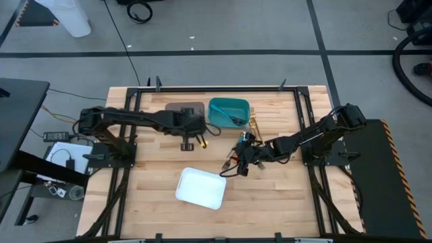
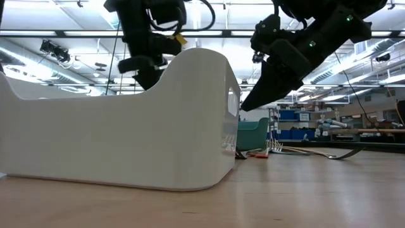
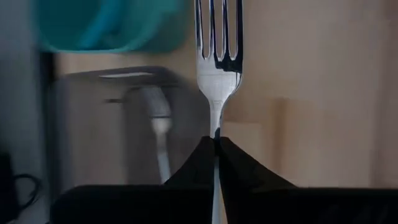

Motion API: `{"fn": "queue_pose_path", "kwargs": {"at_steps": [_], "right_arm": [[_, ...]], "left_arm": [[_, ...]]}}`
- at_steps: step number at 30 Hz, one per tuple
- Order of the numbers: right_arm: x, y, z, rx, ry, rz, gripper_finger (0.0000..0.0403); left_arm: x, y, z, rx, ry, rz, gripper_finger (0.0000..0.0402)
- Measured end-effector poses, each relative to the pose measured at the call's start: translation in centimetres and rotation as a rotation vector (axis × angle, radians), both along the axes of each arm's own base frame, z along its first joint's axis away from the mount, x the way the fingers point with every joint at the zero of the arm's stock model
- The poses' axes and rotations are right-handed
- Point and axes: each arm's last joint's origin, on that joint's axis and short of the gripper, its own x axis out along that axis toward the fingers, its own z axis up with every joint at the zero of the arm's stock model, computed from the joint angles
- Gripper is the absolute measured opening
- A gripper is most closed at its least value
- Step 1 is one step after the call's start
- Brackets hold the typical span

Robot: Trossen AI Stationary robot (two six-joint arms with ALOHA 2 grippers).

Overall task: Sort silverware by color (type)
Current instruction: Put the orange fork into the black bin

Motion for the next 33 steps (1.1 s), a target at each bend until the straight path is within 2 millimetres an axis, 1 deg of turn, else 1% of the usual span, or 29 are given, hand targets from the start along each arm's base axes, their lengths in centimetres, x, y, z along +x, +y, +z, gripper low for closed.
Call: {"fn": "queue_pose_path", "kwargs": {"at_steps": [4, 8, 18, 21, 24, 33], "right_arm": [[0.0, 0.0, 0.0, -0.001, 0.000, 0.001, 0.0187], [0.0, 0.1, 0.0, -0.007, 0.003, 0.008, 0.0187], [-0.2, 0.7, 0.0, -0.015, 0.001, 0.021, 0.0187], [-0.1, 0.7, 0.0, -0.014, -0.003, 0.022, 0.0187], [-0.1, 0.7, 0.1, -0.014, -0.006, 0.022, 0.0187], [-0.1, 0.7, 0.1, -0.014, -0.009, 0.023, 0.0187]], "left_arm": [[-0.5, 1.0, 0.9, 0.038, -0.039, 0.071, 0.0012], [-0.8, 1.9, 1.0, 0.070, -0.040, 0.129, 0.0013], [-1.8, 4.4, -0.1, 0.101, 0.002, 0.220, 0.0015], [-2.1, 4.9, -0.9, 0.112, 0.007, 0.208, 0.0016], [-2.1, 5.6, -1.5, 0.127, -0.024, 0.207, 0.0016], [-2.4, 8.2, -1.2, 0.117, -0.119, 0.331, 0.0017]]}}
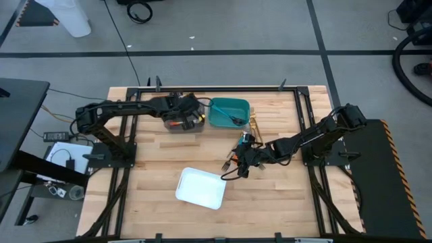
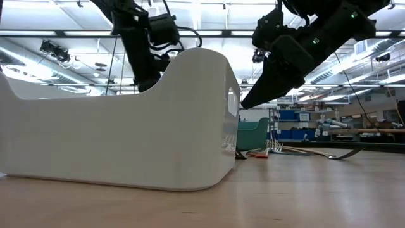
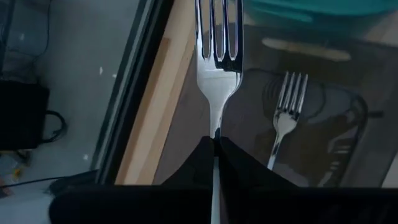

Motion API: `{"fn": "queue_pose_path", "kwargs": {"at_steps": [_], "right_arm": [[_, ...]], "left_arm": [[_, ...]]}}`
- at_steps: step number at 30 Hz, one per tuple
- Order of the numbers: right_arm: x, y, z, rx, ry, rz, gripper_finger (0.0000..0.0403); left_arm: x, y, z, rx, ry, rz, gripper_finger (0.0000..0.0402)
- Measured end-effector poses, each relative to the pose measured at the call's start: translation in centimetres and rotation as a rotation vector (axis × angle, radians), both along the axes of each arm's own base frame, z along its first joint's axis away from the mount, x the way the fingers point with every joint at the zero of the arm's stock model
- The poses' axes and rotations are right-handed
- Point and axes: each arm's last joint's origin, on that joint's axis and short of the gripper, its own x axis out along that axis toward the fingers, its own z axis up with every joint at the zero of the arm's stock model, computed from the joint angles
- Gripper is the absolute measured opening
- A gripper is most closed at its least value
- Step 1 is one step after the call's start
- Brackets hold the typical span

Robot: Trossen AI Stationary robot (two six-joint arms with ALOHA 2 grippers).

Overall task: Sort silverware by color (type)
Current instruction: Put the orange fork into the black bin, then put the gold fork into the white bin

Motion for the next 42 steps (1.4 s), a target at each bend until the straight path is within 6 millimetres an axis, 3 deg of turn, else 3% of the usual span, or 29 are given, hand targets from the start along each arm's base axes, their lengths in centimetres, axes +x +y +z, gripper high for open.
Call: {"fn": "queue_pose_path", "kwargs": {"at_steps": [7, 14, 22, 29, 34, 38, 42], "right_arm": [[0.0, 0.0, 0.0, 0.000, 0.000, 0.000, 0.0187], [0.0, 0.0, 0.0, -0.003, 0.001, 0.005, 0.0187], [0.0, 0.0, 0.0, -0.004, -0.002, 0.006, 0.0187], [0.1, 0.1, 0.1, -0.002, -0.009, 0.006, 0.0187], [0.1, 0.1, 0.1, -0.002, -0.009, 0.007, 0.0187], [0.1, 0.1, 0.1, -0.016, -0.004, 0.018, 0.0187], [-0.1, 0.0, -0.1, -0.030, 0.028, 0.027, 0.0187]], "left_arm": [[0.0, 0.5, -0.1, -0.033, -0.057, 0.024, 0.0017], [-0.9, 0.0, -3.1, -0.068, -0.102, 0.055, 0.0017], [-1.7, -0.3, -4.6, -0.079, -0.082, 0.073, 0.0018], [-1.6, -0.5, -4.7, -0.106, -0.111, 0.093, 0.0028], [-1.5, -0.6, -4.5, -0.107, -0.113, 0.093, 0.0076], [-1.0, -0.7, -3.2, -0.089, -0.127, 0.065, 0.0114], [-0.5, -1.1, -2.0, -0.074, -0.140, 0.017, 0.0124]]}}
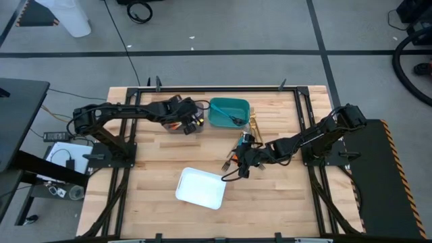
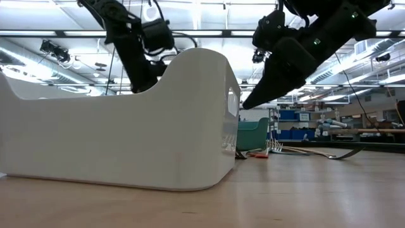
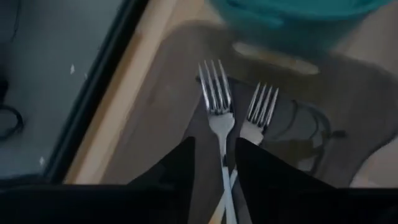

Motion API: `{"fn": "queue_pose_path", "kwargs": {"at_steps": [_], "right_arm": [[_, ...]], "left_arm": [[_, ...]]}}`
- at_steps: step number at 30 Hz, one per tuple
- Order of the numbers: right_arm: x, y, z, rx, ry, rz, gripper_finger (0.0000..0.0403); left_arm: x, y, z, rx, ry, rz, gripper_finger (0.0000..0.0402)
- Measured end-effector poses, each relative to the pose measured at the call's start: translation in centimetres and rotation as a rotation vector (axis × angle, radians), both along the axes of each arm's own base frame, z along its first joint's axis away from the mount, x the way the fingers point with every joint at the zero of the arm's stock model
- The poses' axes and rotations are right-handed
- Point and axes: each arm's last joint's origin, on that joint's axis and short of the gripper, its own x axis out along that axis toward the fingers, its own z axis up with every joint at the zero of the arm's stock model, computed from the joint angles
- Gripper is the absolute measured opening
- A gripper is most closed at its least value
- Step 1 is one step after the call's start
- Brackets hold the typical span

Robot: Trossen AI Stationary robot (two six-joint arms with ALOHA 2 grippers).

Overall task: Sort silverware by color (type)
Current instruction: Put the gold fork into the white bin

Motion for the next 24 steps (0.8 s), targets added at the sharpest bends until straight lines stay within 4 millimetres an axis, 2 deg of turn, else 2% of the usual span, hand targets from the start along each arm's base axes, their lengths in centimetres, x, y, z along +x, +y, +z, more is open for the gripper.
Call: {"fn": "queue_pose_path", "kwargs": {"at_steps": [5, 15, 20, 24], "right_arm": [[-0.4, -0.3, -0.4, -0.014, 0.065, -0.005, 0.0187], [-0.9, -1.7, -1.2, 0.040, 0.226, 0.107, 0.0187], [-1.1, -2.9, -0.7, 0.099, 0.355, -0.011, 0.0187], [-1.6, -3.1, -0.7, 0.148, 0.418, -0.086, 0.0187]], "left_arm": [[1.2, -1.9, 0.3, -0.017, -0.043, -0.151, 0.0125], [2.0, -5.4, 0.3, -0.037, -0.052, -0.245, 0.0125], [1.8, -6.6, 0.1, -0.063, -0.020, -0.258, 0.0125], [1.7, -7.4, -0.1, -0.076, -0.002, -0.266, 0.0125]]}}
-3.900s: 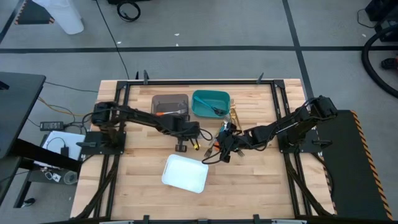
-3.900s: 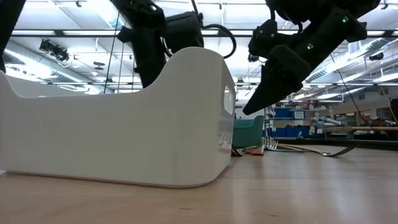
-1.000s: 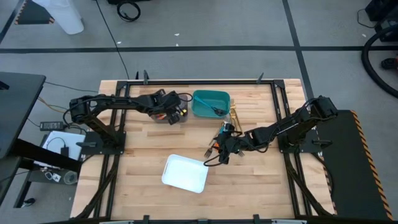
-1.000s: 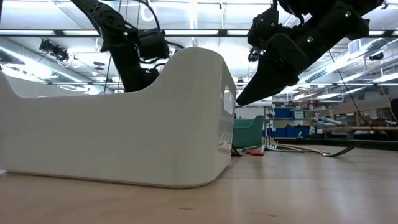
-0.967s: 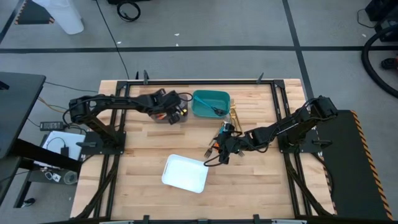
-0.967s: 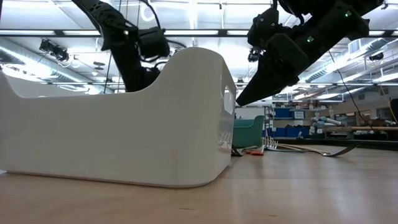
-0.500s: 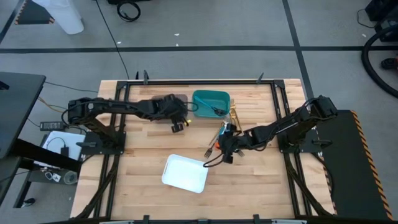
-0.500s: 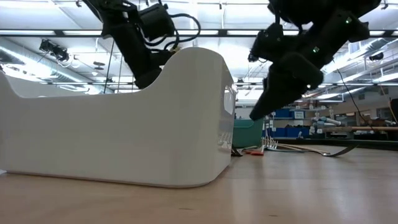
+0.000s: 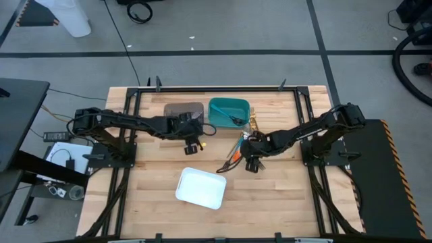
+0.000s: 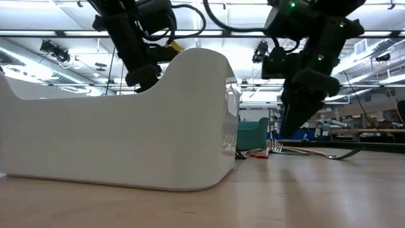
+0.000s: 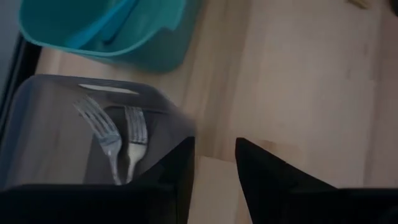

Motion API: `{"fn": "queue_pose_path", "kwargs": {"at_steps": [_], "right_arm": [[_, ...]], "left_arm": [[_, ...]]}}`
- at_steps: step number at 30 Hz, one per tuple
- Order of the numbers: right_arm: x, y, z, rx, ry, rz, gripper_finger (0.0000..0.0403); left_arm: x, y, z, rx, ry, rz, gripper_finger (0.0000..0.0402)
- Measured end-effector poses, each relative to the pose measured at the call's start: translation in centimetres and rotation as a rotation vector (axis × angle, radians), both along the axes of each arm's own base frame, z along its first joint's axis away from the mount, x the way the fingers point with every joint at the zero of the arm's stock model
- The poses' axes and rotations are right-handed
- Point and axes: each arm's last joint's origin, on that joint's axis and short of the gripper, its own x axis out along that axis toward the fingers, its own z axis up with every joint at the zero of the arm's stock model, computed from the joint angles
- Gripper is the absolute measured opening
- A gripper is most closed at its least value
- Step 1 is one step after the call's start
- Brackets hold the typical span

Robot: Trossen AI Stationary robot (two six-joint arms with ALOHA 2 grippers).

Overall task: Sort silverware by color (type)
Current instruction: Put the gold fork into the white bin

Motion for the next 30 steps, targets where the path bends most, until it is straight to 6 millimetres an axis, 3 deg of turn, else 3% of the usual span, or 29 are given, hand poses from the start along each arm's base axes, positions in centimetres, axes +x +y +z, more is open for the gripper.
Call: {"fn": "queue_pose_path", "kwargs": {"at_steps": [4, 13, 21, 30], "right_arm": [[-0.5, -0.1, -0.2, 0.065, 0.041, -0.090, 0.0187], [-2.0, -0.9, -0.3, 0.026, 0.164, -0.213, 0.0187], [-3.0, -3.9, 1.2, 0.003, 0.153, -0.344, 0.0187], [-3.5, -7.9, 1.3, -0.021, 0.176, -0.441, 0.0187]], "left_arm": [[0.0, -0.2, 0.0, -0.002, -0.001, 0.000, 0.0125], [-0.1, -0.2, -0.1, -0.014, 0.006, 0.020, 0.0125], [-0.6, -0.3, -0.4, -0.041, 0.047, 0.057, 0.0125], [-0.6, -0.8, -0.4, -0.054, 0.044, 0.061, 0.0125]]}}
